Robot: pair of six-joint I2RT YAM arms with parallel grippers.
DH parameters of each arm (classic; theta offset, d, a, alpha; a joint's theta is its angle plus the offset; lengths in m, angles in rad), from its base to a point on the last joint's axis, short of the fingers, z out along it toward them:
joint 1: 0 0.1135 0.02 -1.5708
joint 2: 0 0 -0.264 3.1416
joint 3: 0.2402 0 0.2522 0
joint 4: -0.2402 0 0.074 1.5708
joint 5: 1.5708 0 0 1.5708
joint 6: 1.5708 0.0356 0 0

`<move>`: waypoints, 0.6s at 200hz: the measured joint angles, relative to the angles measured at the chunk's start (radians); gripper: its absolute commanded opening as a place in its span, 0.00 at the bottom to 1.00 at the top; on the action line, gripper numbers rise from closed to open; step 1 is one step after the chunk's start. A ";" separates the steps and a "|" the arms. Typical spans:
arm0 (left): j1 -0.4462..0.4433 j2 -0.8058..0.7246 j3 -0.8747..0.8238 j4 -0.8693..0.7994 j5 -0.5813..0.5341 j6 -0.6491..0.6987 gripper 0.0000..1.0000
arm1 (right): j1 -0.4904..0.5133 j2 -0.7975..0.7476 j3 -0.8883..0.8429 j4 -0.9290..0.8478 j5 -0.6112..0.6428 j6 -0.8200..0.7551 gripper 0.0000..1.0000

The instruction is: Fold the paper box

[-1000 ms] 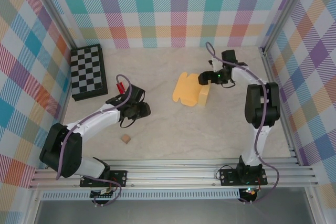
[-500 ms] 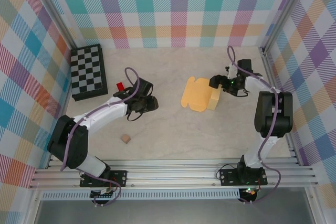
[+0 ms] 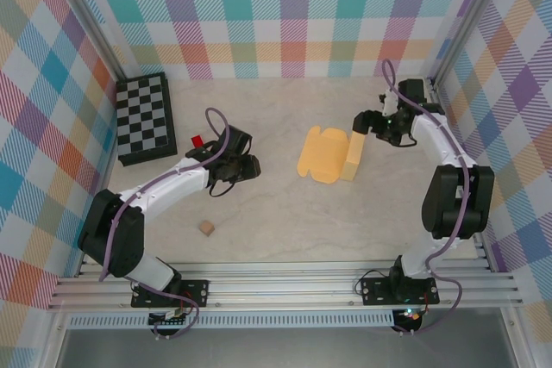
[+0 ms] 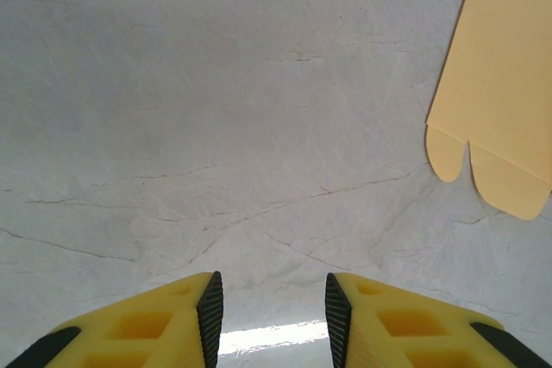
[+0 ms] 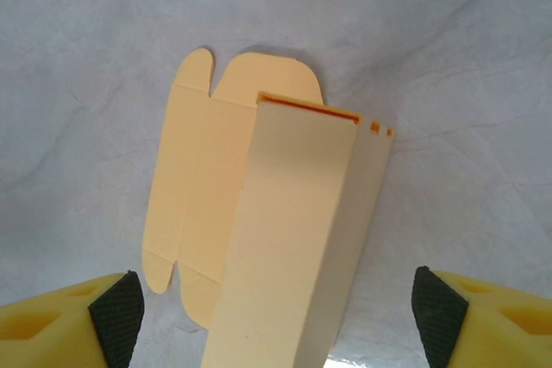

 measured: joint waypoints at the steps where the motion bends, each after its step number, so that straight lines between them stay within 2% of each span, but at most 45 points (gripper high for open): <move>1: 0.000 0.000 0.000 0.000 0.000 0.000 0.39 | 0.000 0.000 0.000 -0.003 0.000 -0.001 0.79; 20: 0.000 0.000 0.000 0.000 0.000 0.002 0.39 | 0.000 0.012 0.000 -0.026 0.007 0.004 0.76; 53: 0.000 0.000 0.000 0.000 0.001 0.012 0.40 | -0.003 0.030 -0.001 -0.029 0.029 0.019 0.63; 120: -0.001 0.055 0.040 0.031 0.046 0.027 0.39 | -0.022 0.066 -0.066 0.031 -0.037 0.053 0.59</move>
